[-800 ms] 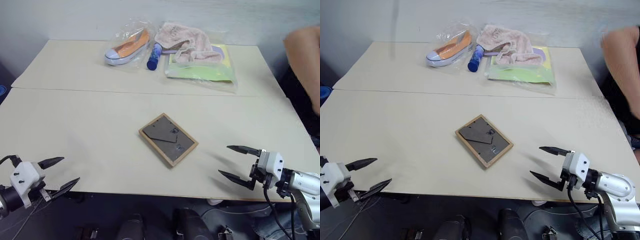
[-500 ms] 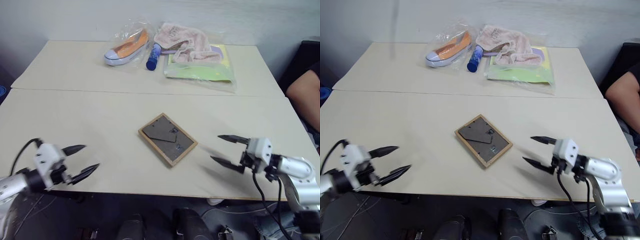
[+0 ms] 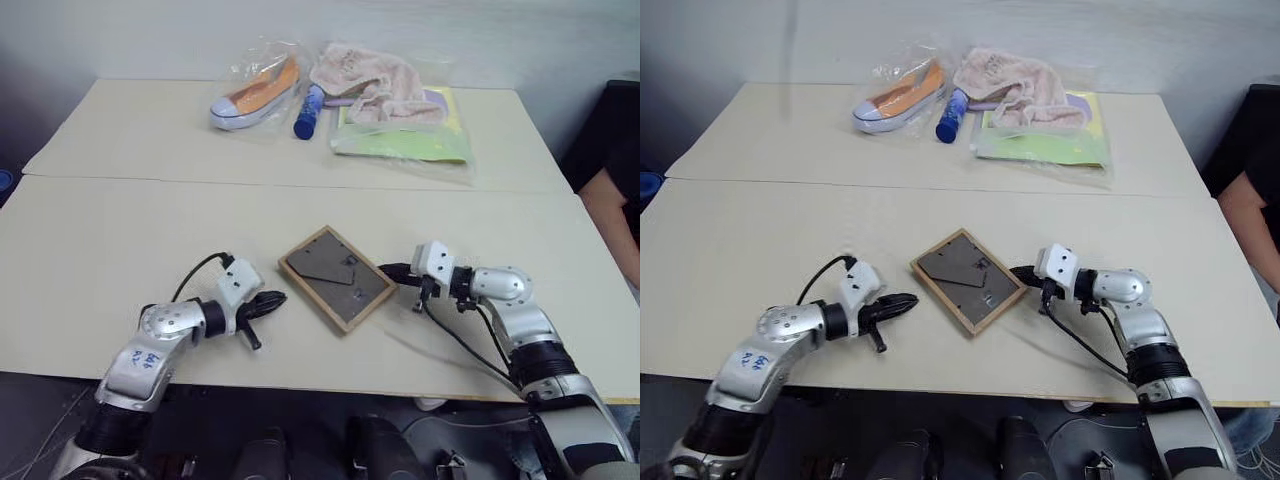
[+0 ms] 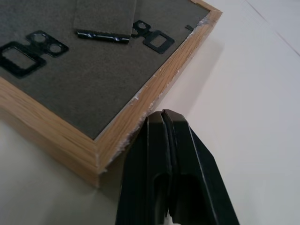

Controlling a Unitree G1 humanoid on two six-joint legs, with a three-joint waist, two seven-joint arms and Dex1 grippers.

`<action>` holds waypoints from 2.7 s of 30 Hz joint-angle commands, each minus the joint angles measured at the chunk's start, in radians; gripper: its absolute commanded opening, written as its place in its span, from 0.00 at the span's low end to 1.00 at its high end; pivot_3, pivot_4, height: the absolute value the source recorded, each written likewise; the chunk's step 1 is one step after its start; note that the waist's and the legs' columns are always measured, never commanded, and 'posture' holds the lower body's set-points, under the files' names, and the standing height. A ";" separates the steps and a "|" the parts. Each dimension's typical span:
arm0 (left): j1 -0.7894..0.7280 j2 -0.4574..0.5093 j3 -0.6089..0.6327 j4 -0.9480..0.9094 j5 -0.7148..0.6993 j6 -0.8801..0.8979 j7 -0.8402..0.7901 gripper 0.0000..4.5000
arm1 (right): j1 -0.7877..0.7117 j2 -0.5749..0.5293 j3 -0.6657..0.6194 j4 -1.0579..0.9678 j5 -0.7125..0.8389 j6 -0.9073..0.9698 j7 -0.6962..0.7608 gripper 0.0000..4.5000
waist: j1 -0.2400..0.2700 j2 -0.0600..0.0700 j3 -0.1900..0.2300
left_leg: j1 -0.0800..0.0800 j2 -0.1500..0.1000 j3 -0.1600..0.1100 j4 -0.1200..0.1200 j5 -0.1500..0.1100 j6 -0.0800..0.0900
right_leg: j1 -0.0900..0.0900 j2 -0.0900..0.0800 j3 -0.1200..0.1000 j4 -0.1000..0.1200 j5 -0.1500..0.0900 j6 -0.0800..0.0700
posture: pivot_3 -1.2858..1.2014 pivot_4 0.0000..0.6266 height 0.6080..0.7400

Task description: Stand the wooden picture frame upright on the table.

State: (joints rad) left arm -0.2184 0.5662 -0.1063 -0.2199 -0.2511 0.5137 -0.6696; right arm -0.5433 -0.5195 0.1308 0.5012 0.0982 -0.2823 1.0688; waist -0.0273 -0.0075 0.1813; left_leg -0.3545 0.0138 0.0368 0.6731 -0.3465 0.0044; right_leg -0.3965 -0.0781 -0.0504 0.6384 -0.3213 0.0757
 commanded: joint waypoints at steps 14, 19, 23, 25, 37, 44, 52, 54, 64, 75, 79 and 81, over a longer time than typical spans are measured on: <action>-0.056 -0.003 0.046 0.075 0.024 -0.015 0.010 0.07 | 0.268 -0.043 0.001 -0.528 0.043 0.290 -0.058 0.00 | 0.001 0.000 0.000 | 0.001 0.000 -0.001 0.002 0.000 -0.001 | 0.000 0.000 0.000 0.000 0.000 0.000 | 0.52 0.24 1.00; -0.001 0.089 0.195 0.024 -0.161 0.216 -0.080 0.15 | 0.306 -0.105 -0.034 -0.587 0.058 0.318 -0.047 0.00 | -0.001 0.000 0.000 | 0.000 0.000 -0.001 0.002 -0.001 -0.001 | 0.000 0.000 0.000 0.000 0.000 0.000 | 0.52 0.24 1.00; 0.006 0.186 0.283 -0.029 -0.435 0.619 -0.180 0.41 | 0.329 -0.150 -0.027 -0.629 0.063 0.336 -0.026 0.00 | 0.000 0.000 0.000 | 0.000 0.001 -0.002 0.001 -0.001 -0.001 | 0.000 0.000 0.000 -0.001 0.000 0.000 | 0.52 0.24 1.00; -0.055 0.185 0.315 -0.001 -0.504 0.840 -0.139 0.53 | 0.336 -0.151 -0.017 -0.640 0.060 0.343 -0.031 0.00 | 0.003 0.000 0.000 | 0.001 0.001 -0.002 0.001 -0.001 -0.001 | 0.000 -0.001 0.000 -0.001 0.000 0.000 | 0.52 0.24 1.00; -0.330 -0.019 0.223 0.336 -0.803 1.101 0.286 1.00 | 0.305 -0.122 0.047 -0.674 0.033 0.394 -0.060 0.00 | 0.030 0.000 0.000 | -0.001 -0.001 -0.003 0.007 -0.002 0.000 | 0.001 -0.001 0.000 -0.001 0.000 0.000 | 0.52 0.24 1.00; -0.363 -0.072 0.163 0.399 -1.012 1.101 0.509 1.00 | 0.290 -0.110 0.067 -0.700 0.026 0.419 -0.080 0.00 | 0.032 0.002 -0.002 | 0.000 -0.002 -0.004 0.008 -0.003 0.000 | 0.003 -0.001 0.000 -0.001 0.000 0.001 | 0.52 0.24 1.00; -0.378 -0.112 0.211 0.481 -1.177 1.101 0.677 0.66 | 0.289 -0.103 0.073 -0.702 0.019 0.418 -0.087 0.00 | 0.031 0.002 -0.002 | 0.000 -0.002 -0.004 0.009 -0.002 0.000 | 0.003 -0.001 0.000 -0.001 0.000 0.001 | 0.52 0.24 1.00; -0.380 -0.111 0.214 0.490 -1.195 1.101 0.700 0.51 | 0.290 -0.102 0.072 -0.700 0.018 0.418 -0.087 0.00 | 0.030 0.001 -0.001 | 0.000 -0.002 -0.004 0.009 -0.002 0.000 | 0.003 -0.001 -0.001 -0.001 0.000 0.001 | 0.52 0.24 1.00; -0.319 -0.105 0.285 0.388 -1.252 1.064 0.668 0.28 | 0.307 -0.089 -0.069 -0.706 0.183 0.419 -0.052 0.12 | 0.024 0.001 -0.001 | 0.000 -0.002 -0.003 0.009 -0.002 -0.001 | 0.002 0.000 0.000 -0.001 0.000 0.001 | 0.52 0.24 1.00; -0.151 0.069 0.074 0.060 -0.764 0.590 0.081 0.28 | 0.139 -0.087 -0.158 -0.788 0.566 0.787 -0.032 0.97 | 0.024 0.001 -0.001 | 0.001 0.000 -0.002 0.007 -0.002 -0.003 | 0.002 0.002 0.001 -0.002 -0.001 0.000 | 0.52 0.24 1.00; -0.158 0.044 0.068 0.053 -0.721 0.564 0.047 0.28 | 0.105 -0.038 -0.061 -0.811 0.515 0.838 -0.090 0.99 | 0.027 0.001 -0.001 | 0.000 0.000 -0.003 0.006 -0.002 -0.002 | 0.001 0.000 0.000 -0.003 -0.001 0.000 | 0.52 0.24 1.00; -0.160 0.035 0.066 0.053 -0.700 0.552 0.031 0.28 | 0.098 -0.024 -0.033 -0.805 0.498 0.851 -0.106 0.99 | 0.028 0.001 -0.001 | -0.002 0.000 -0.004 0.006 -0.003 -0.001 | 0.001 -0.001 0.000 -0.005 -0.001 0.000 | 0.52 0.24 1.00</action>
State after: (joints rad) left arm -0.3770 0.6068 -0.0341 -0.1473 -0.9841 1.0917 -0.6307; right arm -0.4360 -0.5446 0.0888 -0.2747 0.6025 0.5598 0.9781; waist 0.0006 -0.0065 0.1805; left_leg -0.3568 0.0129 0.0327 0.6791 -0.3495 0.0041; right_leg -0.3957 -0.0791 -0.0505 0.6335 -0.3220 0.0759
